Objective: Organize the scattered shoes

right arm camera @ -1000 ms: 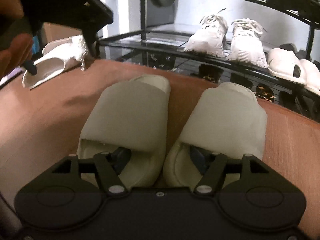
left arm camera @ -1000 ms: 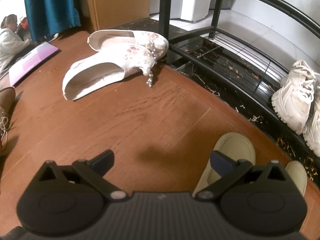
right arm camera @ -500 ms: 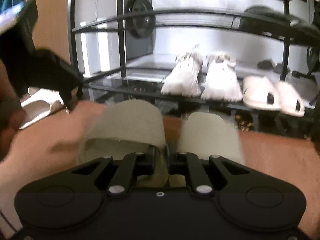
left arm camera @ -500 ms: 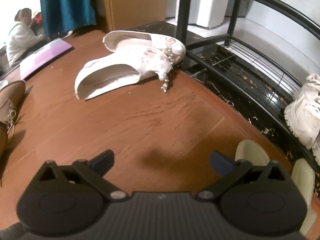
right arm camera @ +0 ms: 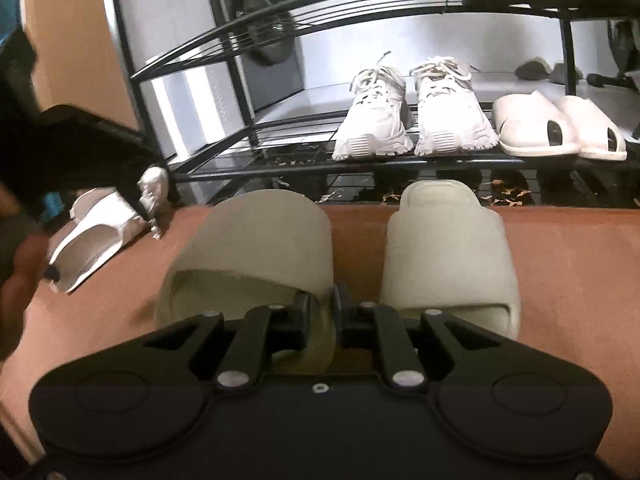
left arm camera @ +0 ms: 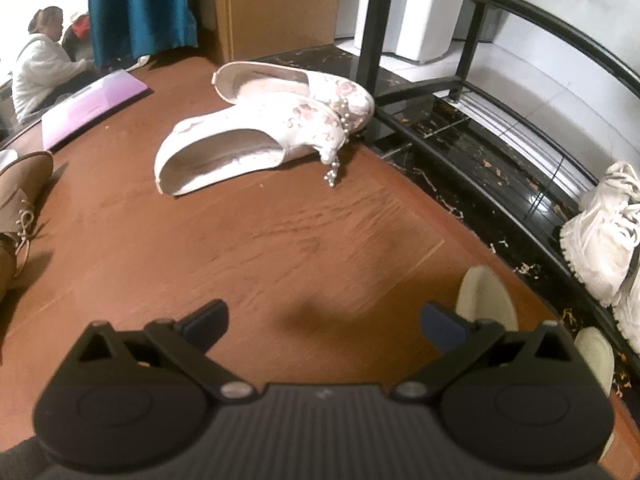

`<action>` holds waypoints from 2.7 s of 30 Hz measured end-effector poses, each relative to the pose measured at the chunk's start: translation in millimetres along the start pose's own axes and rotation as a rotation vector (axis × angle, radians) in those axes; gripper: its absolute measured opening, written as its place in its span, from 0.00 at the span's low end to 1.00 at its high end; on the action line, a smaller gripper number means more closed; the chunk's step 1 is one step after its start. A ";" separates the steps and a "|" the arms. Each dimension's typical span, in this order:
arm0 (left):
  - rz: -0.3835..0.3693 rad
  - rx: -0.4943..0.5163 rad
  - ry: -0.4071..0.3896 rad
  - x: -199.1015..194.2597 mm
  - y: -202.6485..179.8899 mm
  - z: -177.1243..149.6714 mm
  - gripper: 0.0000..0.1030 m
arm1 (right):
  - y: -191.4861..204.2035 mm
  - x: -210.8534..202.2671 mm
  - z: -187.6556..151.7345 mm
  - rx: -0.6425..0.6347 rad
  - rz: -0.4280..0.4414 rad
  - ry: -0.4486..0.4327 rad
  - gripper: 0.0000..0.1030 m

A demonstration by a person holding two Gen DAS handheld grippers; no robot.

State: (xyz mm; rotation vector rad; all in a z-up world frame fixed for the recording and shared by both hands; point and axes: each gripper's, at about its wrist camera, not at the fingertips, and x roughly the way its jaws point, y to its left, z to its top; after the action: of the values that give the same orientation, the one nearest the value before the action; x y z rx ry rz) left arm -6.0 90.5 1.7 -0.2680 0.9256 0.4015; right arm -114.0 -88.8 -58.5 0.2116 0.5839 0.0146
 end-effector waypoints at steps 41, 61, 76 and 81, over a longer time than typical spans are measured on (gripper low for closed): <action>0.064 -0.005 -0.057 5.7 -7.0 6.5 0.99 | -44.4 49.1 71.2 -0.045 -0.095 0.310 0.98; 0.056 -0.022 -0.032 15.8 -5.3 6.4 0.99 | 1.8 154.4 127.9 -0.033 -0.145 0.847 0.82; 0.046 -0.038 0.004 22.9 -4.1 6.5 0.99 | 5.1 144.6 124.1 -0.105 -0.147 0.927 0.28; 0.049 -0.048 0.017 25.3 -2.8 6.2 0.99 | 0.1 121.1 126.4 -0.097 -0.124 0.835 0.18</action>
State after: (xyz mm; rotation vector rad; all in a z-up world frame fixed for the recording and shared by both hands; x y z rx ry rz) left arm 13.3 96.0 -15.2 -0.2935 0.9413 0.4680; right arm 56.5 -104.3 -21.7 0.0648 1.4246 0.0114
